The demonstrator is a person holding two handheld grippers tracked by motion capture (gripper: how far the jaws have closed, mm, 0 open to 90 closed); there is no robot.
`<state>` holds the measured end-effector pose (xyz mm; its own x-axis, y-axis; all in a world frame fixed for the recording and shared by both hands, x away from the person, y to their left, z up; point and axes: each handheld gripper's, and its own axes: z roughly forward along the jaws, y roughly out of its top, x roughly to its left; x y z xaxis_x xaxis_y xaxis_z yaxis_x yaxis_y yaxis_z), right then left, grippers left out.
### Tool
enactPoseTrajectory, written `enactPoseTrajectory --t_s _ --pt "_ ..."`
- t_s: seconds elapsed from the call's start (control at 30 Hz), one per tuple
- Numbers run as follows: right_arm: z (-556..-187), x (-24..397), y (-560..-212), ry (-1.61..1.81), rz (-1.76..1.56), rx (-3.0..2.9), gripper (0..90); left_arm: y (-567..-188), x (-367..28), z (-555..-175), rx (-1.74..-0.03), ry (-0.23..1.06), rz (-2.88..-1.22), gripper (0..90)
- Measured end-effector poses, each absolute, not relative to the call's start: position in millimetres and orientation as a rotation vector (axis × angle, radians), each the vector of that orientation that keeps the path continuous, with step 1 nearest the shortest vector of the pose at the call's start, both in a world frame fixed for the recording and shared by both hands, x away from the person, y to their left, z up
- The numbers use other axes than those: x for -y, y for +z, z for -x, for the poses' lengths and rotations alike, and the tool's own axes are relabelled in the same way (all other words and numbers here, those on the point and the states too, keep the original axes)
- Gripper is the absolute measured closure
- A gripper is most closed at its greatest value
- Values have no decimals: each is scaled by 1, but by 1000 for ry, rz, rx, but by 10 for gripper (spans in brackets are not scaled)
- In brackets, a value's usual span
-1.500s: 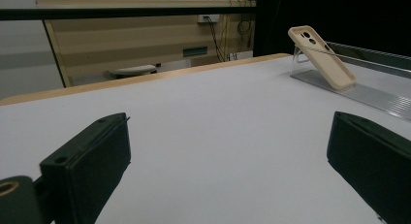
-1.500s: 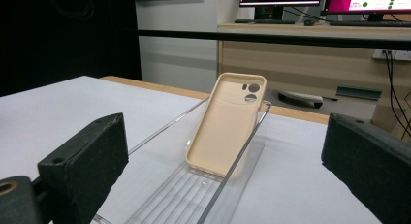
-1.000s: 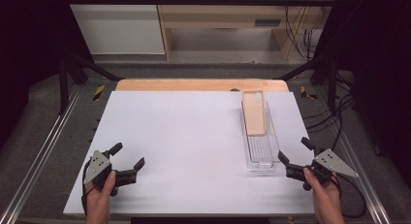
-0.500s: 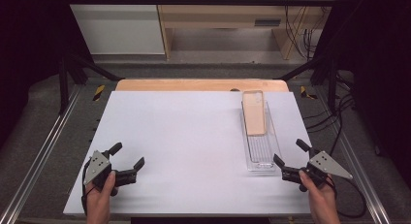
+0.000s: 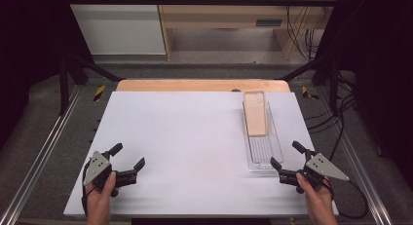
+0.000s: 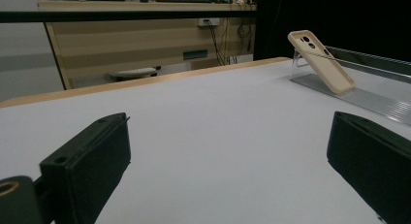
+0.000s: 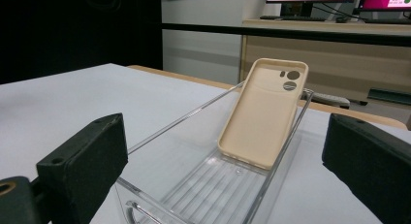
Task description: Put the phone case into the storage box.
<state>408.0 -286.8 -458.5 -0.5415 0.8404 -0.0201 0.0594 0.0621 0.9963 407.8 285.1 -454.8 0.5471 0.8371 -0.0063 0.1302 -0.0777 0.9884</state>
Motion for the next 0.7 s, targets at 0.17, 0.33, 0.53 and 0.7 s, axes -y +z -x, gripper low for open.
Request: enactPoseTrajectory --t_s 0.17,0.33,0.53,0.7 --pt "-408 285 -458 1568 -890 -1690 28 -454 -284 -407 -836 714 -1562 19" --pt "-407 282 -458 1584 -857 -1700 23 -454 -282 -407 -815 701 -1563 18" --pt "-409 276 -459 1602 -847 -1714 23 -453 -279 -406 -794 692 -1569 18" --pt "-414 268 -457 1616 -855 -1686 19 -452 -280 -405 -793 689 -1560 18"
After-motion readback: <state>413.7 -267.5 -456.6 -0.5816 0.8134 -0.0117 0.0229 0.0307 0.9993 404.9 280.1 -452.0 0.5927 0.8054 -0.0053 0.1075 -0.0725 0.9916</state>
